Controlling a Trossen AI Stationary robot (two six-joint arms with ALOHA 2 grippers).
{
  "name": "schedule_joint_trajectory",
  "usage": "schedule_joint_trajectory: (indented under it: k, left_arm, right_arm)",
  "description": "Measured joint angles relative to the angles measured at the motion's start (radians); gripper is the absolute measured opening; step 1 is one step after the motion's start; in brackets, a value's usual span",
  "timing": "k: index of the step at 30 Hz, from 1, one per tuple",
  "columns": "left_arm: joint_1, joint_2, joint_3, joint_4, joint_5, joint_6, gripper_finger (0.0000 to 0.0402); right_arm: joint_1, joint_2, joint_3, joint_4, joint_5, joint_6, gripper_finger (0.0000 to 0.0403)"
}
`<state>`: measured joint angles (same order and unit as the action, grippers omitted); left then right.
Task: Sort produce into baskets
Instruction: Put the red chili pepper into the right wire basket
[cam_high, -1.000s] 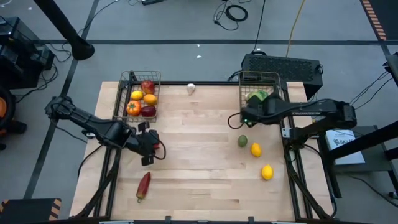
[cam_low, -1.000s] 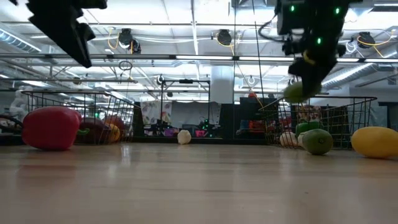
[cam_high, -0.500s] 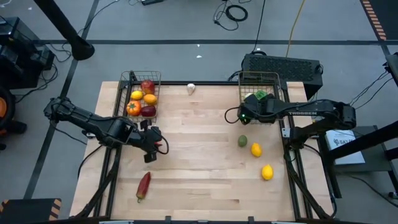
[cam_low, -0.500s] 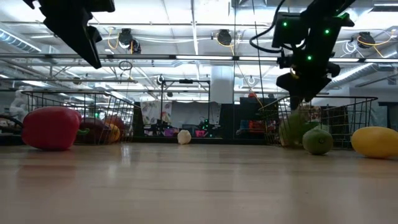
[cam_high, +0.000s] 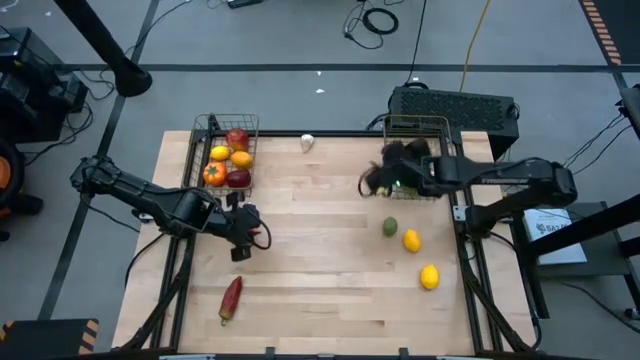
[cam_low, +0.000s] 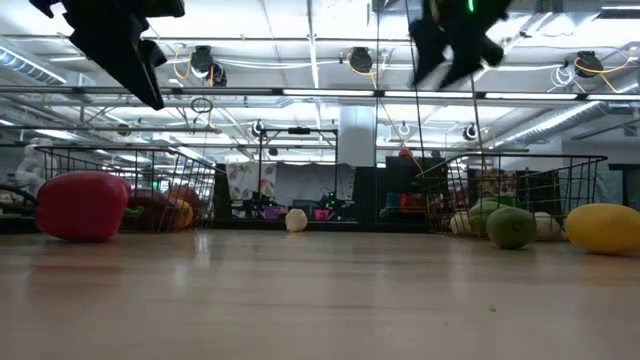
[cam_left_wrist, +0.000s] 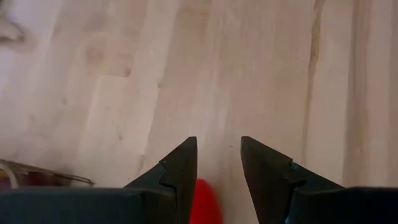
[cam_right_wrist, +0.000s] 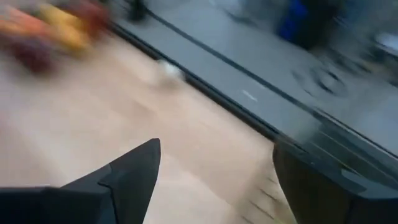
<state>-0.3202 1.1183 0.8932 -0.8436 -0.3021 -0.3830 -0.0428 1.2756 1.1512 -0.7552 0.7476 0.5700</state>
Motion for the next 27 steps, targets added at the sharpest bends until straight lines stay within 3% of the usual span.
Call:
schedule_joint_trajectory:
  k: [5,9,13,16,27]
  left_arm:
    - [0.0,0.0,0.0,0.028,-0.071,0.026,0.0132]
    - [-0.003,0.0,0.0,0.151,-0.049,0.083,0.0132]
    - [-0.004,0.0,0.0,0.162,0.088,-0.034,0.0132]
    - [-0.031,0.0,0.0,0.12,0.119,-0.162,0.0132]
    - [-0.31,0.06,0.0,0.022,0.255,-0.644,0.0132]
  right_arm:
    - [0.208,0.032,0.0,0.381,0.007,-0.143,0.0301]
    - [0.331,0.081,0.0,0.565,0.002,-0.276,0.0301]
    - [0.397,0.098,0.0,0.587,-0.004,-0.33,0.0301]
    - [0.412,0.098,0.0,0.578,-0.007,-0.339,0.0301]
    - [0.411,0.098,0.0,0.554,-0.016,-0.297,0.0301]
